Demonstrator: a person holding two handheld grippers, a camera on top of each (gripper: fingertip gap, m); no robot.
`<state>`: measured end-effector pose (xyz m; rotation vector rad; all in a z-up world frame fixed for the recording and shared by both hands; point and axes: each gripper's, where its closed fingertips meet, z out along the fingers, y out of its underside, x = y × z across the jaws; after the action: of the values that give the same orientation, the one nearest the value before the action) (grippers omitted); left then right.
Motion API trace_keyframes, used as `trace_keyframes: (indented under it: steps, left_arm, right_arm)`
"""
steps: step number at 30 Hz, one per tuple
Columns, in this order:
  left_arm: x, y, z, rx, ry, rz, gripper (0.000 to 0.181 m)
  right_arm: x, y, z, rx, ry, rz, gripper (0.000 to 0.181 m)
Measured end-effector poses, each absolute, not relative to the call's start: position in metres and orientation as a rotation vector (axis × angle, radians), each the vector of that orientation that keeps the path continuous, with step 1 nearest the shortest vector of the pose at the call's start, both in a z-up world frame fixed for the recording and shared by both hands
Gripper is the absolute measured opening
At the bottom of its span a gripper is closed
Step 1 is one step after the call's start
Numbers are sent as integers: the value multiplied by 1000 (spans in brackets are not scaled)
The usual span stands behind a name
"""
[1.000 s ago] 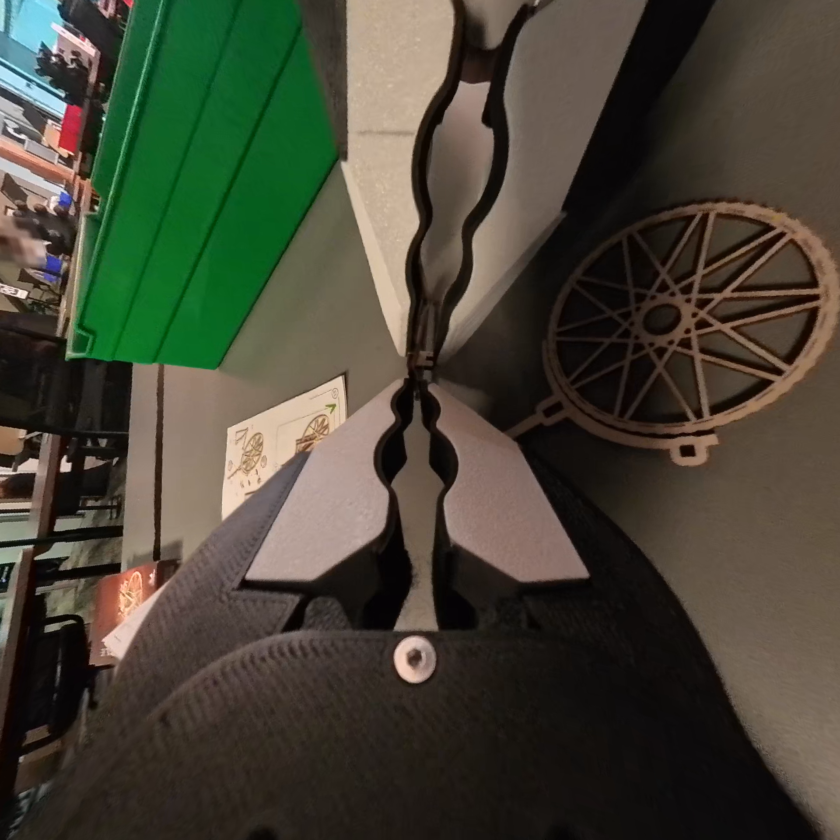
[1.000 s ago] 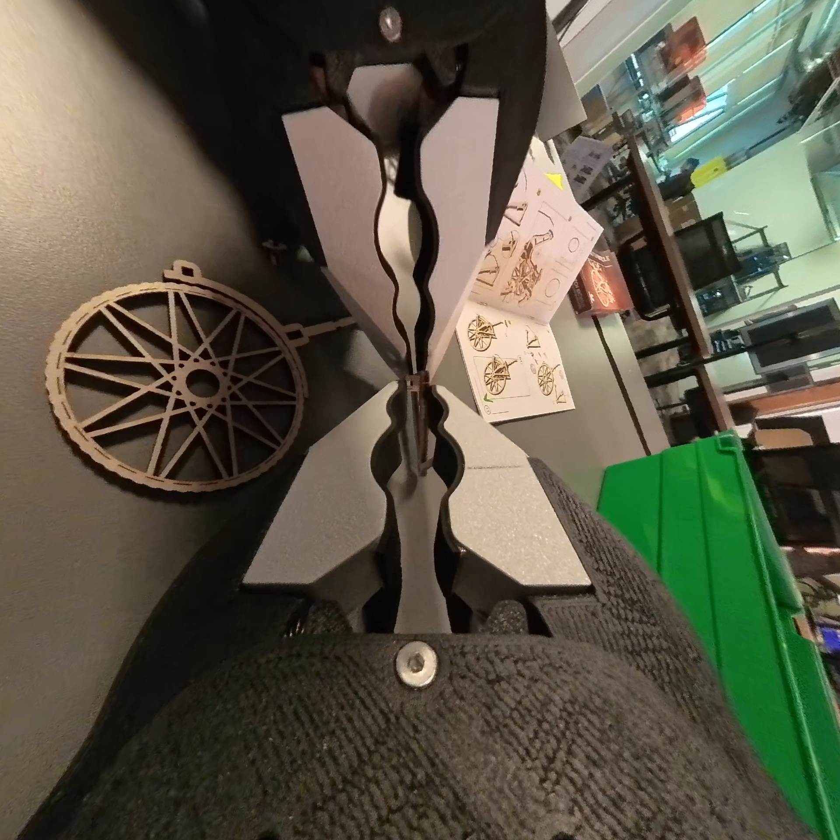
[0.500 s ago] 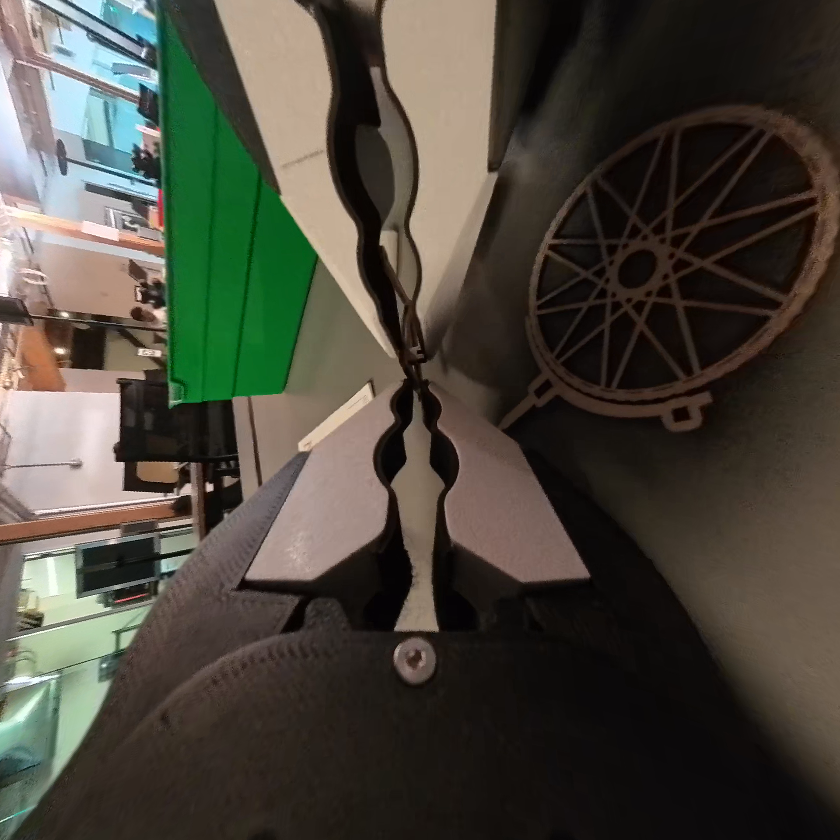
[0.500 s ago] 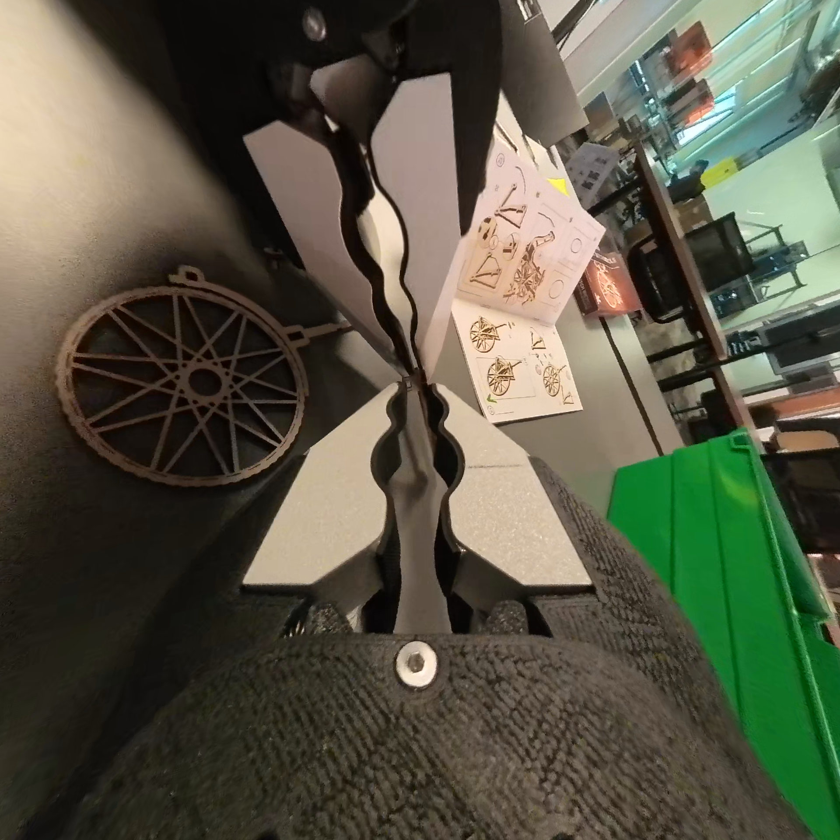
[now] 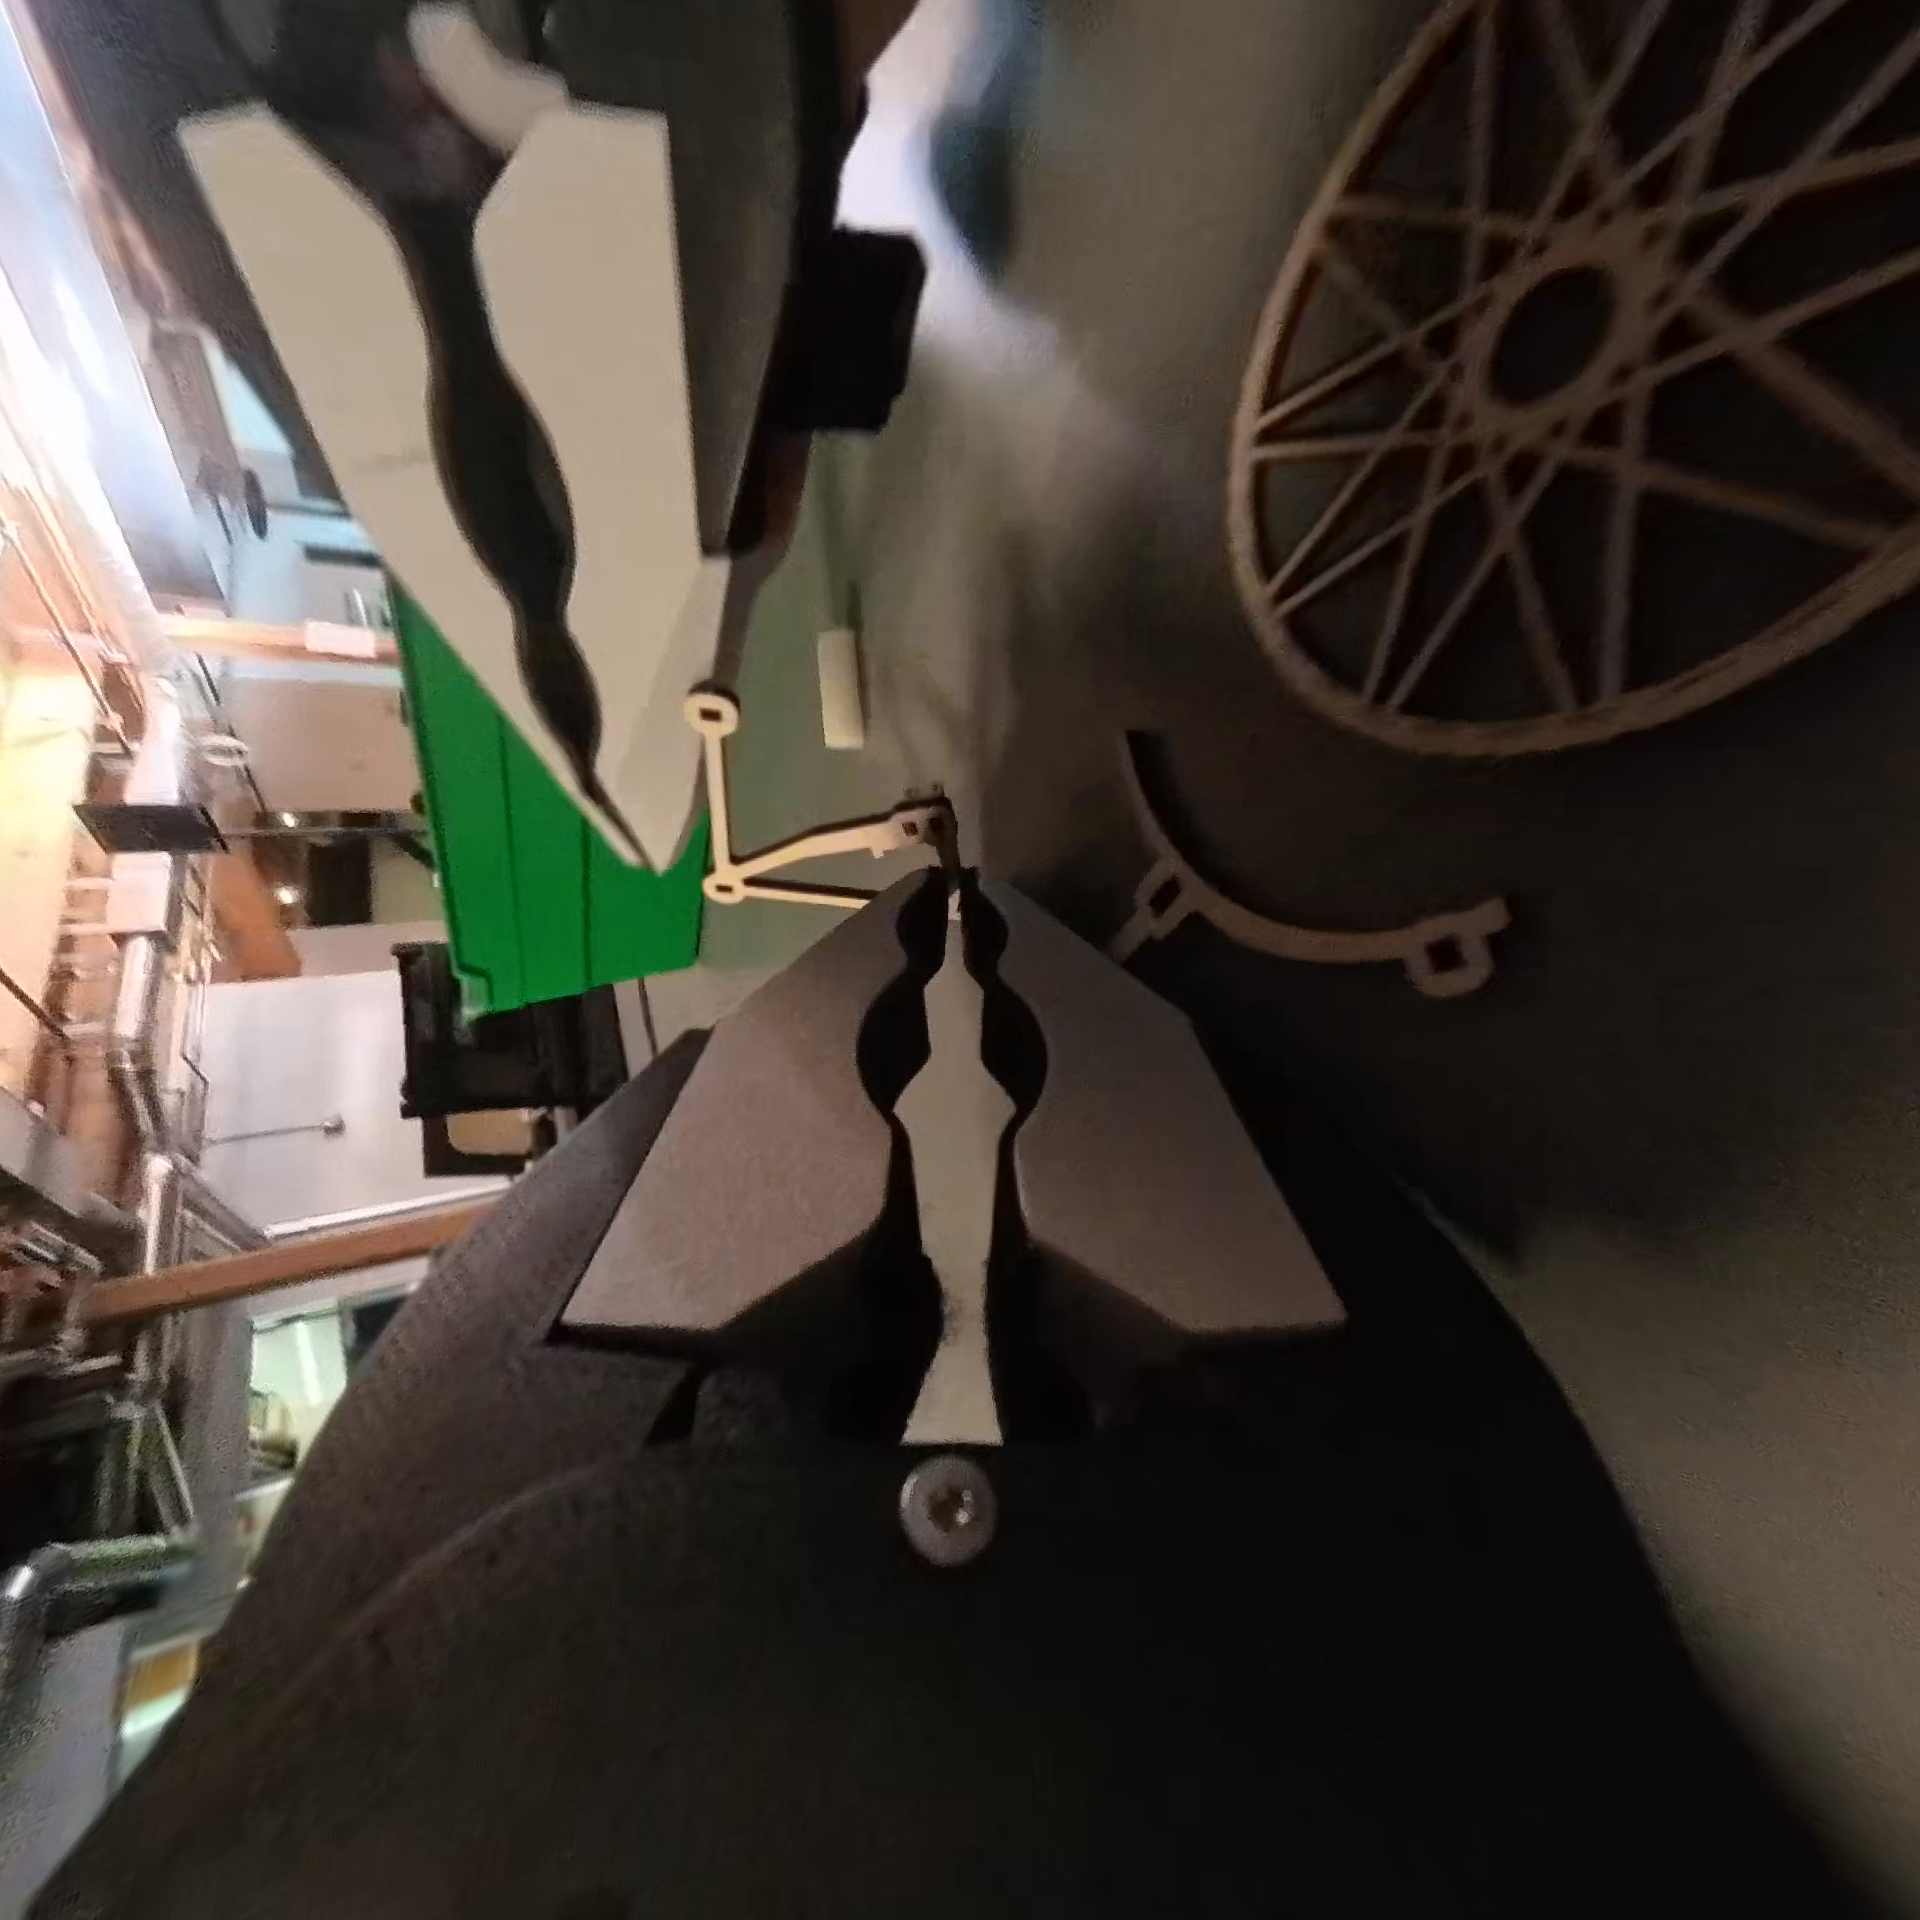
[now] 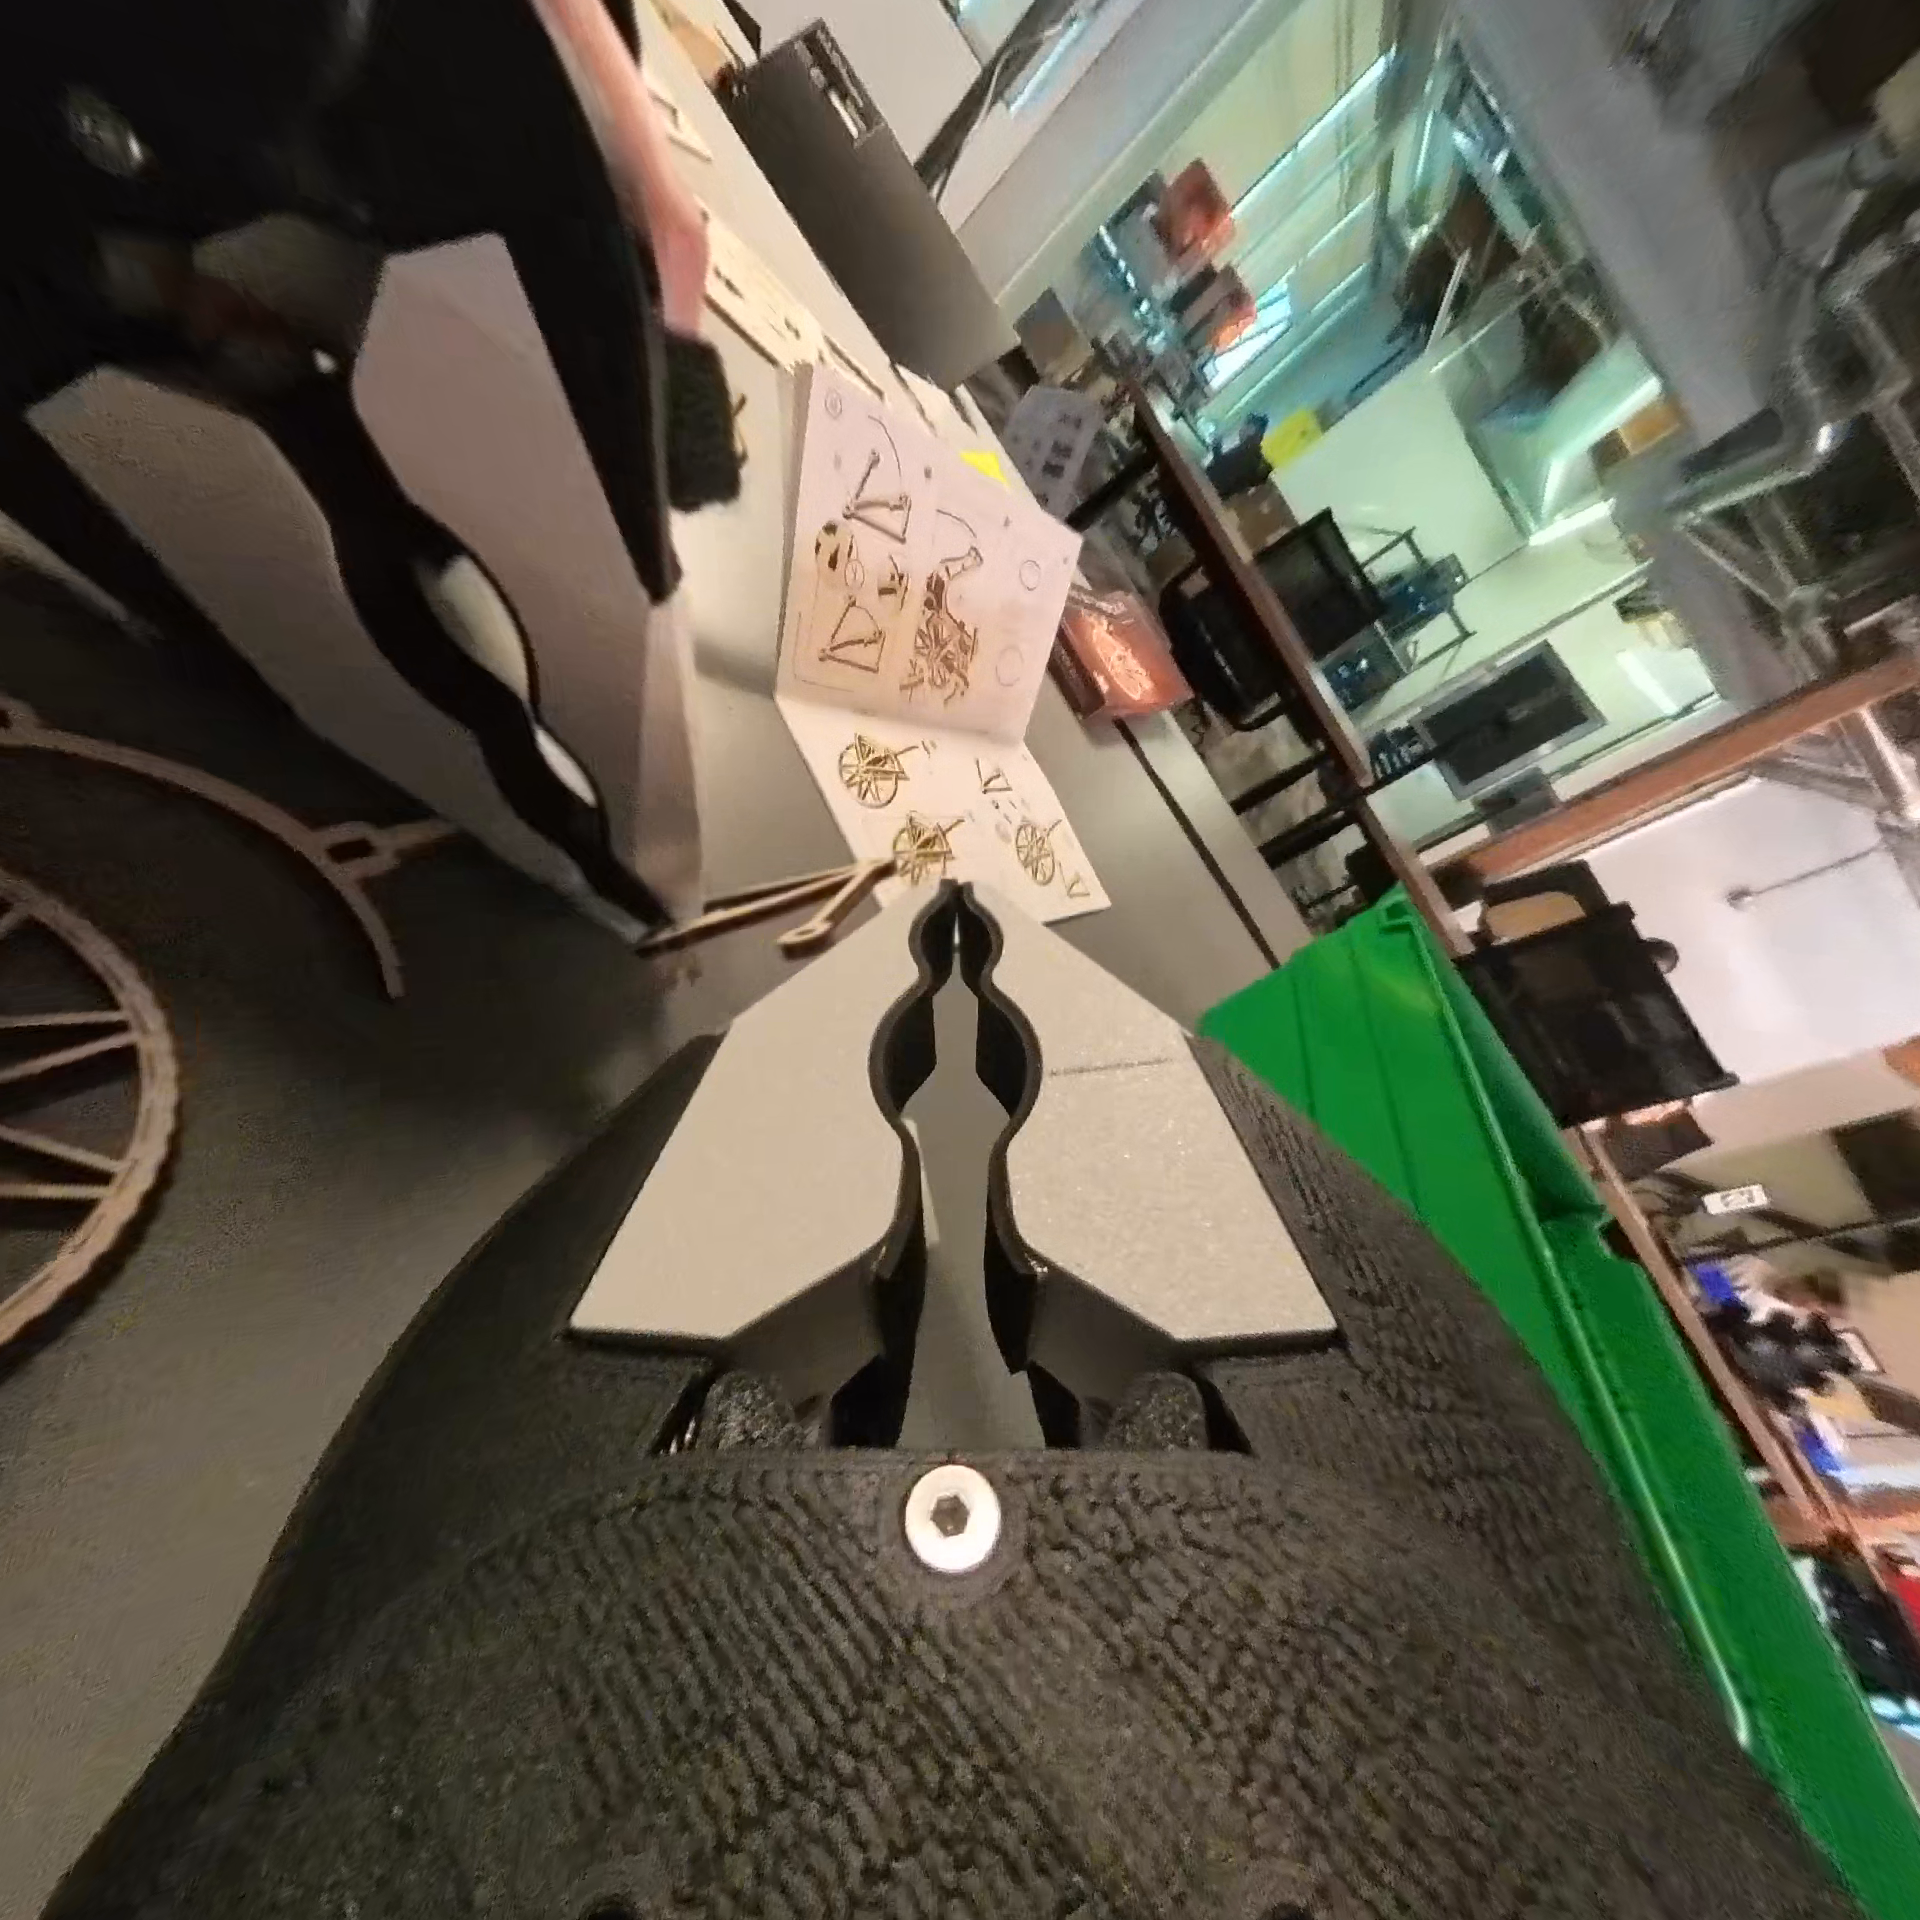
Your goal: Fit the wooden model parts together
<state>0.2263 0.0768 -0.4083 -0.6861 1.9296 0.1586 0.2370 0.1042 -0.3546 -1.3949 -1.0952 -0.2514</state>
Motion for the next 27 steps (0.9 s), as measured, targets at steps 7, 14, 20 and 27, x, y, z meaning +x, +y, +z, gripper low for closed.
trace_keyframes:
  steps: [7,14,20,27]
  left_arm:
    - [222,94,-407,-703,1883,243,2]
    - [217,122,-370,-867,1616,176,2]
    - [203,135,-330,-926,1383,97,1]
    - [199,126,-316,-807,1334,210,1]
  right_arm:
    - [249,114,-355,-1481,-991,-161,8]
    - [253,117,-345,-1460,-922,-143,17]
    - [207,109,-317,-1547,-716,412,32]
    - [188,116,-300,-1580,-651,474,13]
